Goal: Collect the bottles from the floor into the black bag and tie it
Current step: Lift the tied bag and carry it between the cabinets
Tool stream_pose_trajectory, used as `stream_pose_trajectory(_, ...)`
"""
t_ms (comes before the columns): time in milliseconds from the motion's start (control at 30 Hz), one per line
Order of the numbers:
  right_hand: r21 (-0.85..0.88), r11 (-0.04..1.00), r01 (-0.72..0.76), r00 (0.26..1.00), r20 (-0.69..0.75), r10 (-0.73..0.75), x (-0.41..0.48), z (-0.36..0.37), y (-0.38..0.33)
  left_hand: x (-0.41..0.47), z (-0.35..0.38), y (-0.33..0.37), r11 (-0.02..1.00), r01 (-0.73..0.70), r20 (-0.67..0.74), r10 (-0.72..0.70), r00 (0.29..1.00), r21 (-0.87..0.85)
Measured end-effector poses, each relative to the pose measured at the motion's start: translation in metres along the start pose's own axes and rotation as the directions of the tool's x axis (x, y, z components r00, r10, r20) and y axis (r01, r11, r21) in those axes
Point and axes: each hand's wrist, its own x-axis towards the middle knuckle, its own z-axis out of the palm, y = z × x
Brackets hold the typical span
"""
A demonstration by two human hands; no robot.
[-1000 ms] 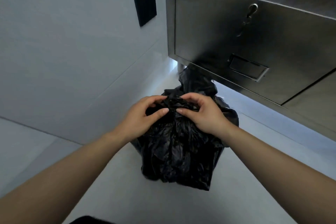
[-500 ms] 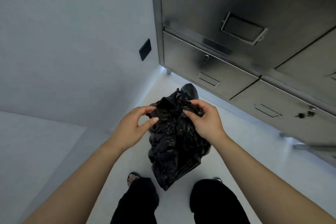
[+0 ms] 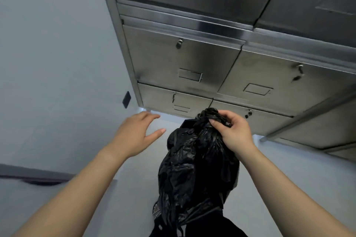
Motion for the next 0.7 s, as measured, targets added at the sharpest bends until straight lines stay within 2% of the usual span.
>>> stream_pose_trajectory(267, 0.120, 0.993, -0.010, 0.941, -0.334, 0.050, -0.066, -0.095, -0.009, 0.039, -0.005, 0.104, 0.942, -0.328, 0.123, 0.335, 0.934, -0.074)
stream_pose_trajectory(467, 0.166, 0.986, 0.030, 0.850, -0.524, 0.063, -0.104, -0.158, -0.002, 0.067, 0.018, 0.194, 0.843, -0.525, 0.234, 0.537, 0.811, -0.116)
stream_pose_trajectory(700, 0.169, 0.985, 0.048, 0.683, -0.725, 0.091, -0.149, -0.263, 0.020, 0.086, 0.077, 0.323, 0.712, -0.688, 0.329, 0.689, 0.646, -0.140)
